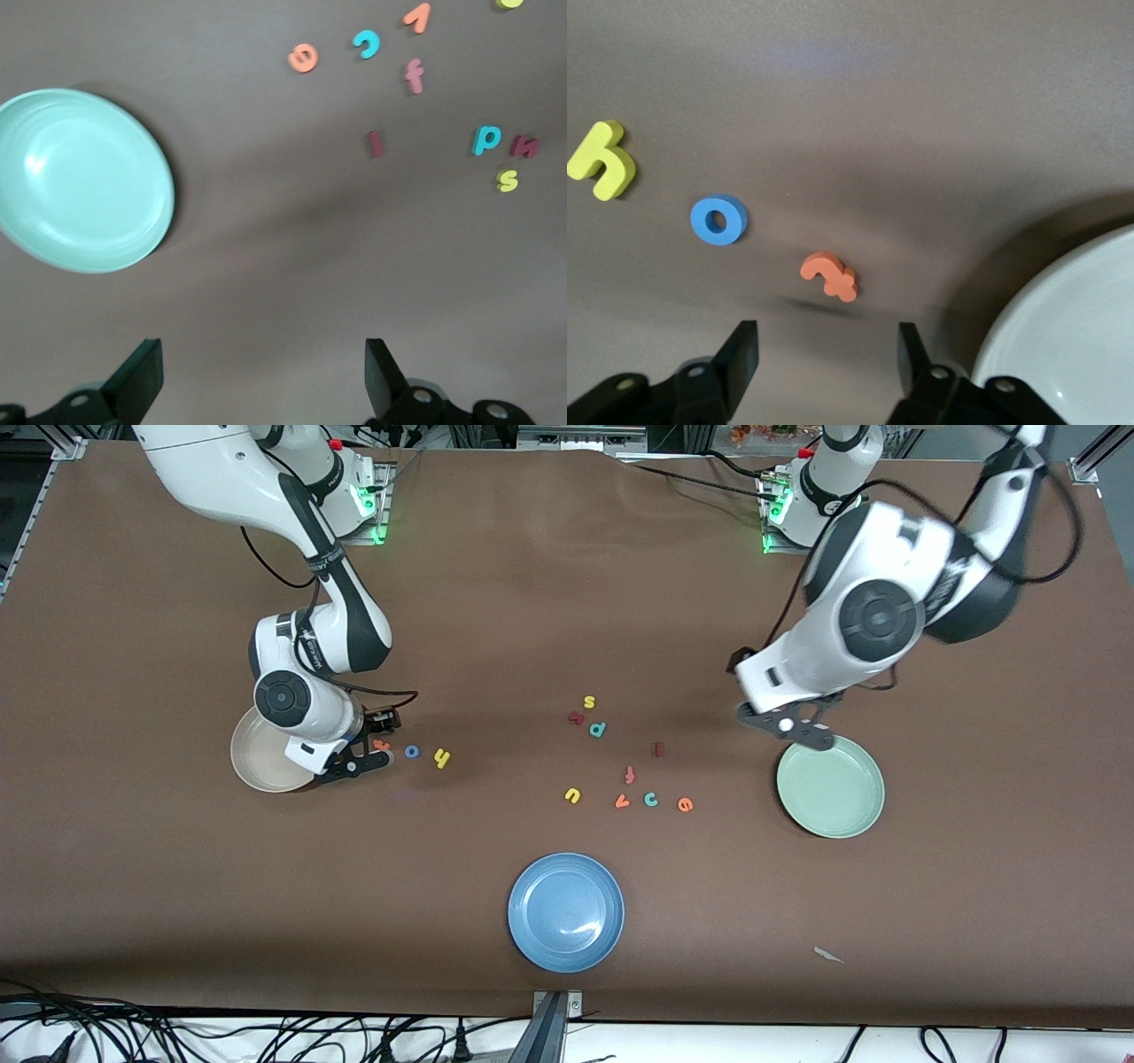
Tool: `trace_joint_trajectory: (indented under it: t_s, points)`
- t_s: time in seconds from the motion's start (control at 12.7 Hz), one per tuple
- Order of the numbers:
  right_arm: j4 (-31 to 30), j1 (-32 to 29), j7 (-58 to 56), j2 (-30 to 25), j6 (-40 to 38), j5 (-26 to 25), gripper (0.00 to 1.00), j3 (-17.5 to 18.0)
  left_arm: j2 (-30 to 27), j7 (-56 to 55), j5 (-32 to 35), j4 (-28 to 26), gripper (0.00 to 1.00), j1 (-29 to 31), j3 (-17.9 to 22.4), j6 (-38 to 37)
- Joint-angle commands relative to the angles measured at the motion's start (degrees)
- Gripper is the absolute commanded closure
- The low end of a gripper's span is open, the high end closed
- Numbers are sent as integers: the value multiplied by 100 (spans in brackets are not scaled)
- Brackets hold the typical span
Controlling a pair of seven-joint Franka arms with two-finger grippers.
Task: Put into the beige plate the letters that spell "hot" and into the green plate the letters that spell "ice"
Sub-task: 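Grasp the orange letter with the right gripper while the left gripper lowers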
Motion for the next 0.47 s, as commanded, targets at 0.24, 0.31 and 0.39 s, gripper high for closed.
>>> trace_joint_trajectory:
  t_s: [0.24, 0.31, 0.39]
  points:
    - [-350, 16, -105, 107, 1081, -27, 35, 6, 957, -120, -152, 209, 0, -273, 41, 1360]
    - [-358, 16, -96, 116, 1082, -27, 35, 15, 1053, -129, -161, 209, 0, -272, 41, 1545]
    - [-359, 16, -88, 116, 1082, -27, 35, 15, 1107, -137, -169, 200, 0, -281, 41, 1747]
